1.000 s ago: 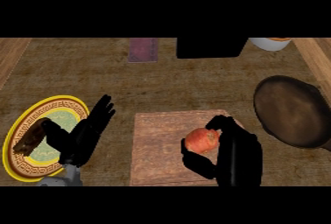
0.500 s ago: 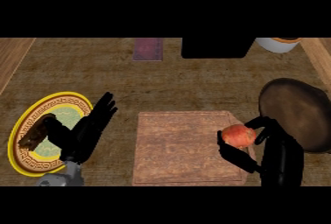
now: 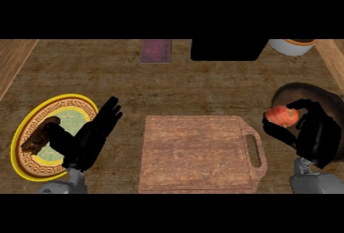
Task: Pick the squash from the cutting board and place it in the pan
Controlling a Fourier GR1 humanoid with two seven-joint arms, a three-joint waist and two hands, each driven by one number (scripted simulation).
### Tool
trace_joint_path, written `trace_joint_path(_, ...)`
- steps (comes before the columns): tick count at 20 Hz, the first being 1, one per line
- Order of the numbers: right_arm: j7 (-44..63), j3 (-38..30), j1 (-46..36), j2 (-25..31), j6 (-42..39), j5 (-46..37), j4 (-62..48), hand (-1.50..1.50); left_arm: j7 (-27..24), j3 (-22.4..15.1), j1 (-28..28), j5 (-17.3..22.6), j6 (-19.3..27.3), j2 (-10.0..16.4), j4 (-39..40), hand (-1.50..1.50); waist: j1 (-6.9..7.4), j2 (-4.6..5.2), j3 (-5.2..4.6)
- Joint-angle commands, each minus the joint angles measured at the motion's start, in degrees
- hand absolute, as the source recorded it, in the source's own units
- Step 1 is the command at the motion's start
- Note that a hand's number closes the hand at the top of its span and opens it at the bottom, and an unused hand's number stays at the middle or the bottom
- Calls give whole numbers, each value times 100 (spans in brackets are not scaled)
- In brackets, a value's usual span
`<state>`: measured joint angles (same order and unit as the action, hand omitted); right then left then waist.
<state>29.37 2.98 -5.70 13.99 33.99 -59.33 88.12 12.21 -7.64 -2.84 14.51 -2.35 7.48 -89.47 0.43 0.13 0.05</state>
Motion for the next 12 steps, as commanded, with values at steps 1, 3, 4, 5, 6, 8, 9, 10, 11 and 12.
trace_joint_path(1, -584, -782, -602, 382, 638, 452, -1039, 150, -212, 55, -131, -82, -30, -75, 376, 0, -3, 15, 1)
trace_joint_path(3, -956, -1058, -751, 502, 980, 753, -1654, 150, -114, -13, -132, -74, -35, -131, 288, 0, 2, 12, 2)
trace_joint_path(4, -1318, -1273, -870, 606, 1282, 1150, -2041, 150, 21, 21, -109, -11, -87, -12, 41, 0, 50, 23, 11)
trace_joint_path(5, -1418, -1353, -1149, 668, 1207, 1267, -2332, 150, 237, -38, -208, -86, 95, -125, 23, 0, 34, 13, 6)
trace_joint_path(6, -1732, -1388, -1353, 520, 1634, 1330, -2909, 150, 210, 40, -285, -10, -11, -71, 122, 0, 72, 30, 10)
trace_joint_path(8, -2508, -1642, -1391, 898, 1485, 2064, -3381, 150, 212, -86, -138, -222, 117, -102, -54, 0, 52, 20, 10)
trace_joint_path(9, -2712, -1798, -1540, 996, 1488, 2244, -3597, 150, 296, -30, 53, -57, -38, 20, -365, 0, 71, 14, 10)
trace_joint_path(10, -2864, -1876, -2023, 991, 1587, 2231, -4173, 150, 182, -110, -107, -210, 72, -121, -107, 0, 116, 39, 14)
trace_joint_path(11, -3539, -1949, -1673, 906, 1733, 2639, -4268, 150, 237, 104, -141, 34, -111, -13, 7, 0, 66, 31, 12)
trace_joint_path(12, -3657, -2028, -1978, 1072, 1493, 2704, -4583, 150, -11, -207, -180, -475, 266, -313, 135, 0, 61, 30, 11)
